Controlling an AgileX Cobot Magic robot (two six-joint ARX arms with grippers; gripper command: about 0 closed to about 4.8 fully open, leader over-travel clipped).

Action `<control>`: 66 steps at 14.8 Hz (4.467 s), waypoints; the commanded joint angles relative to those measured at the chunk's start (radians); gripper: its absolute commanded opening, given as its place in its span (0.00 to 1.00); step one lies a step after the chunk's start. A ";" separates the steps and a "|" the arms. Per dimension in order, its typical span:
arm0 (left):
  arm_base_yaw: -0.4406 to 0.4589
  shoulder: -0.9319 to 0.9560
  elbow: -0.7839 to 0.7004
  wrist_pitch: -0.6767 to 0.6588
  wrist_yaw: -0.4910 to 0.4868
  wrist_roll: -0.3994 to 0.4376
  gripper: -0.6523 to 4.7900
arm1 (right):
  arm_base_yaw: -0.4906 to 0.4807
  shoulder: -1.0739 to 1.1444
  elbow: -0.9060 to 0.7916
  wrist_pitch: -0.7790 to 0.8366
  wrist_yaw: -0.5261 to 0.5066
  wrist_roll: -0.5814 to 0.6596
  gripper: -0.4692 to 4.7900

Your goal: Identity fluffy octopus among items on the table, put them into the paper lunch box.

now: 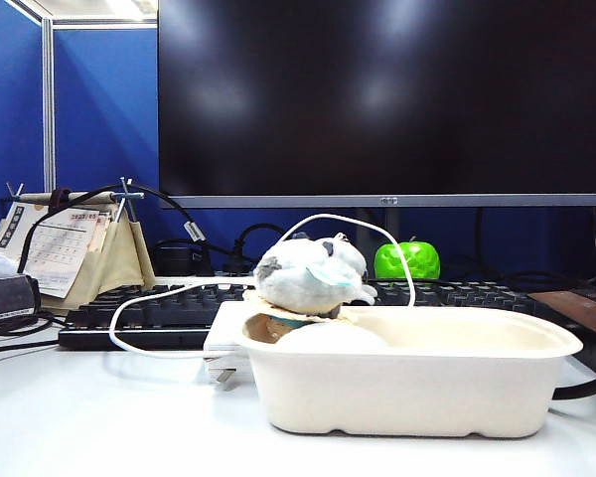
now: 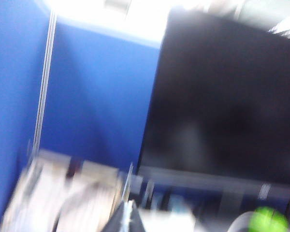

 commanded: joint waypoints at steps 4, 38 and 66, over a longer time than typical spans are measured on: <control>0.002 0.061 0.342 -0.261 -0.005 -0.004 0.12 | 0.000 0.102 0.344 -0.274 0.006 -0.010 0.08; -0.446 1.114 0.761 -0.441 0.314 -0.002 0.12 | 0.357 1.568 0.774 -0.187 -0.441 0.029 0.78; -0.449 1.114 0.761 -0.443 0.319 -0.001 0.12 | 0.409 1.726 0.878 -0.086 -0.222 0.096 0.67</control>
